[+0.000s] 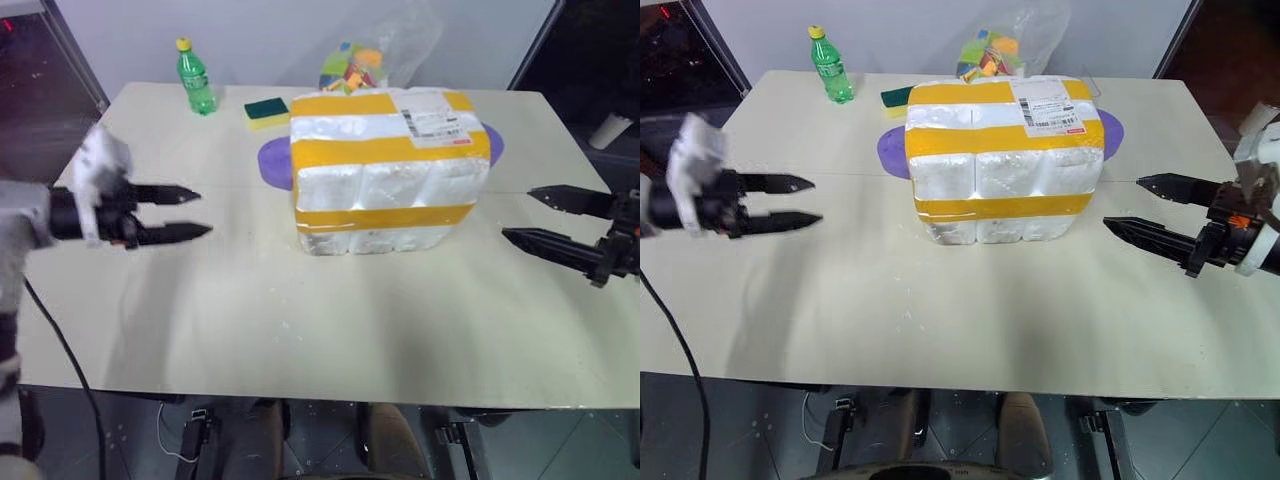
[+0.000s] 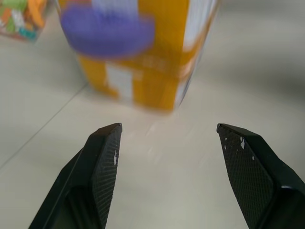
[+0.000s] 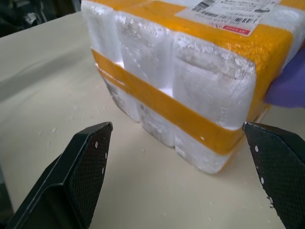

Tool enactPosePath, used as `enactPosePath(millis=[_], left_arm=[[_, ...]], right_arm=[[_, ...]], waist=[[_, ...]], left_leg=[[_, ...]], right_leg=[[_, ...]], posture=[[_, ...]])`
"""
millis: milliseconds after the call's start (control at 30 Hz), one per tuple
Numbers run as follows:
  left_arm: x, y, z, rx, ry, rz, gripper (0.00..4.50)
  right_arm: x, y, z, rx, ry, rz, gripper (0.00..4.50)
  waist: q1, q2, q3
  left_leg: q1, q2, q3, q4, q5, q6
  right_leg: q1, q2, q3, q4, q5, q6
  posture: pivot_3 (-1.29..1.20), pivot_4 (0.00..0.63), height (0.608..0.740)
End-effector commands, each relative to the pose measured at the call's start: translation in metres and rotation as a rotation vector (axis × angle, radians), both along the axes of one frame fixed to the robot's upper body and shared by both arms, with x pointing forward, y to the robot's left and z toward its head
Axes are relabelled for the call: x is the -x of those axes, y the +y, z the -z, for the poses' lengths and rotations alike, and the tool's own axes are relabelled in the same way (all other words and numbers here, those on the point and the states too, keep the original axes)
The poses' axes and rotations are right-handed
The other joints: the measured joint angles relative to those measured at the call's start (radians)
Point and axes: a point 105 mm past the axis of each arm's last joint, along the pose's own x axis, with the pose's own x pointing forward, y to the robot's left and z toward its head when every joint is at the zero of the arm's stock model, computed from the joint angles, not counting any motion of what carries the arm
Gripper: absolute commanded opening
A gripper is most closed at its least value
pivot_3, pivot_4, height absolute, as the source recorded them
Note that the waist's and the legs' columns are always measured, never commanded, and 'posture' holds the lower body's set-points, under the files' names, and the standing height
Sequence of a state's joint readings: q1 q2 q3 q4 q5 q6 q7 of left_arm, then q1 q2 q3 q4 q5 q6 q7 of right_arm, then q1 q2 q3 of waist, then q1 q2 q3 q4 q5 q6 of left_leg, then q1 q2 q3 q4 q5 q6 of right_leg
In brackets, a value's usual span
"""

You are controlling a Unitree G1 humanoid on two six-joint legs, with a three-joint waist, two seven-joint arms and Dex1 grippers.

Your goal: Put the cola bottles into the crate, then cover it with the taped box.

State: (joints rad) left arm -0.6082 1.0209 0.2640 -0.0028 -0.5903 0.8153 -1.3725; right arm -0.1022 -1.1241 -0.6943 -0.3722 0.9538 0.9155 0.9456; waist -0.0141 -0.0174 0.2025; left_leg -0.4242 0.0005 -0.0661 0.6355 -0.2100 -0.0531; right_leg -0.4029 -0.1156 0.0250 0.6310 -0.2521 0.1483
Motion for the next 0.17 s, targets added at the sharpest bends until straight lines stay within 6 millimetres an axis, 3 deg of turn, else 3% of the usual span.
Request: enactPosePath(millis=[33,167], left_arm=[[0.0102,0.0033,-0.0139,0.055,0.064,0.07,3.32],[0.0068,0.0049,-0.0058,-0.025,0.066,0.069,3.32]], right_arm=[[0.0032,-0.0041,-0.0085,0.021,-0.016,-0.031,4.5],[0.0004,-0.0065,-0.0071,0.042,-0.012,-0.036,4.5]], waist=[[-0.005,0.0,0.0],[-0.009,0.001,0.0]], left_leg=[[0.0,0.0,0.0,-0.001,0.0,0.0],[0.004,0.001,0.001,-0.005,0.0,0.0]], right_leg=[[0.0,0.0,0.0,0.0,0.0,0.0],[0.0,0.001,0.0,0.001,-0.001,-0.001]], posture=[[0.0,0.15,0.739],[0.0,0.15,0.739]])
